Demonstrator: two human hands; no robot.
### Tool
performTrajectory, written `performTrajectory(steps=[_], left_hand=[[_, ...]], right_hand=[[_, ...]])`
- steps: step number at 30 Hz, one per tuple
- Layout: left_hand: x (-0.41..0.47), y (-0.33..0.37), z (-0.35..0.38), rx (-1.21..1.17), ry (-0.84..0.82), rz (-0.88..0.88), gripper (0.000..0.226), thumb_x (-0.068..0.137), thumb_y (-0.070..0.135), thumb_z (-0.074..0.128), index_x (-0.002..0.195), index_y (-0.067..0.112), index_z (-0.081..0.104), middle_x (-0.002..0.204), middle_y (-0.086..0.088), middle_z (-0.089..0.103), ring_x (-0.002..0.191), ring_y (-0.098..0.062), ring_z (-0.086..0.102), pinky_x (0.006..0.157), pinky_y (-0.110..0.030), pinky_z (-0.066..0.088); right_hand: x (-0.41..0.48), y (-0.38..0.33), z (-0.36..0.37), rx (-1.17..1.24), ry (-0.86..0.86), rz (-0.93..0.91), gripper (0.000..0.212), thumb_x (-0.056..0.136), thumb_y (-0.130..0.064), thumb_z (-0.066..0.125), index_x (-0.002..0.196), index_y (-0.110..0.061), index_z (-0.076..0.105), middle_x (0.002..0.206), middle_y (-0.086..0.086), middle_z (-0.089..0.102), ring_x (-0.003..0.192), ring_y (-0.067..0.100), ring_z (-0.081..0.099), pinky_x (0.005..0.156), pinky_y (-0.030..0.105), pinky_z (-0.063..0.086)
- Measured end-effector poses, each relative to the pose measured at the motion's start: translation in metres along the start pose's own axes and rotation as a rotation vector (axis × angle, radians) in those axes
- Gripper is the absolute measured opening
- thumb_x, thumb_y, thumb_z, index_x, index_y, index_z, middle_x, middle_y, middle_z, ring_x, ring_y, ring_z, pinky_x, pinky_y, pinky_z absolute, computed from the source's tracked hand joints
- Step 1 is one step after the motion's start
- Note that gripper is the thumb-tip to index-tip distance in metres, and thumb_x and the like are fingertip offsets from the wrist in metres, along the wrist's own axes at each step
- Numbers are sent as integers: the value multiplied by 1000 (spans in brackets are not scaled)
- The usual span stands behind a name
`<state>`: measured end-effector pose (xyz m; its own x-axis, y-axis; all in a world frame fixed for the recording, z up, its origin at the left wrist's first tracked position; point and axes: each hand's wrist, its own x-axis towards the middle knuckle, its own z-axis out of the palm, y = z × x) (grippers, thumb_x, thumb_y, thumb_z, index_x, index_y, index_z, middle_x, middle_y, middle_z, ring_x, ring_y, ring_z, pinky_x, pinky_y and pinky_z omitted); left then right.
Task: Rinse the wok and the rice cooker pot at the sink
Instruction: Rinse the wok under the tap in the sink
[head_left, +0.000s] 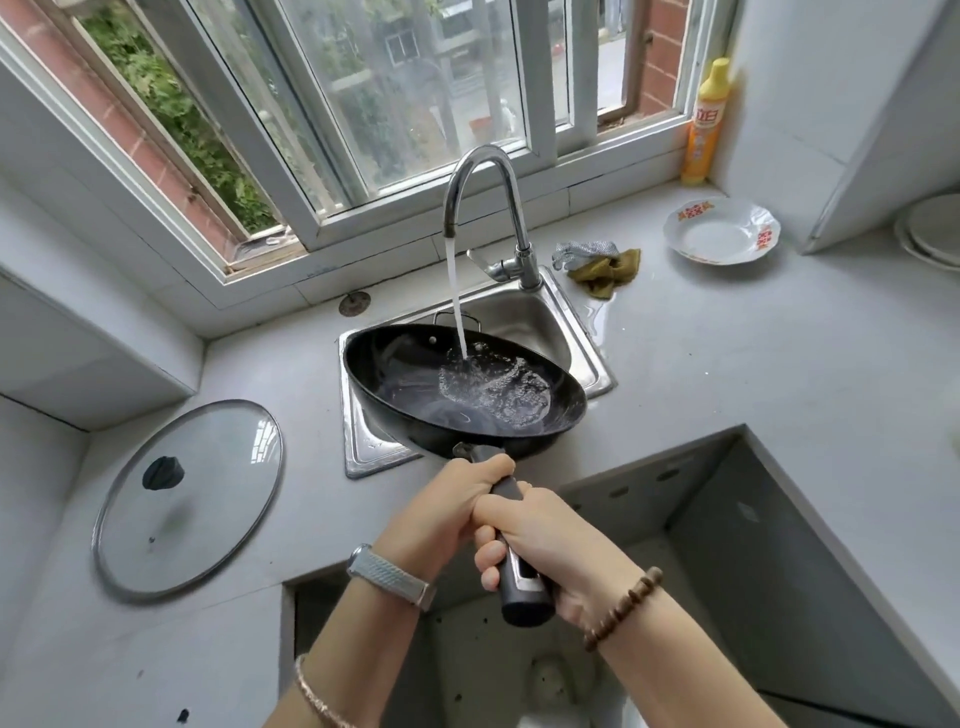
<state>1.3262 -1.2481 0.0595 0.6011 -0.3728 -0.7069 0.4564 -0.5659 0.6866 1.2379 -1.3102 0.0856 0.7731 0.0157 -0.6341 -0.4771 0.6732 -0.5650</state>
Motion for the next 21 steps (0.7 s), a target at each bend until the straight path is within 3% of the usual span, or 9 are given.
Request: performTrajectory(steps=[9, 17, 21], left_hand=[[-22, 10, 18, -148, -103, 30, 32, 99, 9, 43, 67, 5, 46, 33, 2, 47, 24, -7, 41, 30, -12, 29], [-17, 7, 32, -292, -123, 27, 30, 95, 11, 48, 66, 8, 47, 39, 0, 48, 25, -11, 38, 32, -13, 29], [-11, 3, 39, -375, -173, 44, 30, 97, 14, 50, 68, 6, 53, 46, 0, 57, 35, -11, 48, 38, -15, 37]], right_hand=[[-13, -5, -4, -124, 50, -20, 14, 87, 4, 43, 81, -8, 46, 52, 2, 43, 35, 8, 41, 36, 18, 40], [-21, -13, -14, -274, 104, -41, 13, 88, 5, 44, 83, -7, 44, 53, 4, 44, 35, 8, 42, 35, 19, 41], [-22, -17, -20, -405, 159, -54, 12, 87, 5, 44, 84, -7, 44, 54, 5, 47, 36, 10, 45, 36, 21, 42]])
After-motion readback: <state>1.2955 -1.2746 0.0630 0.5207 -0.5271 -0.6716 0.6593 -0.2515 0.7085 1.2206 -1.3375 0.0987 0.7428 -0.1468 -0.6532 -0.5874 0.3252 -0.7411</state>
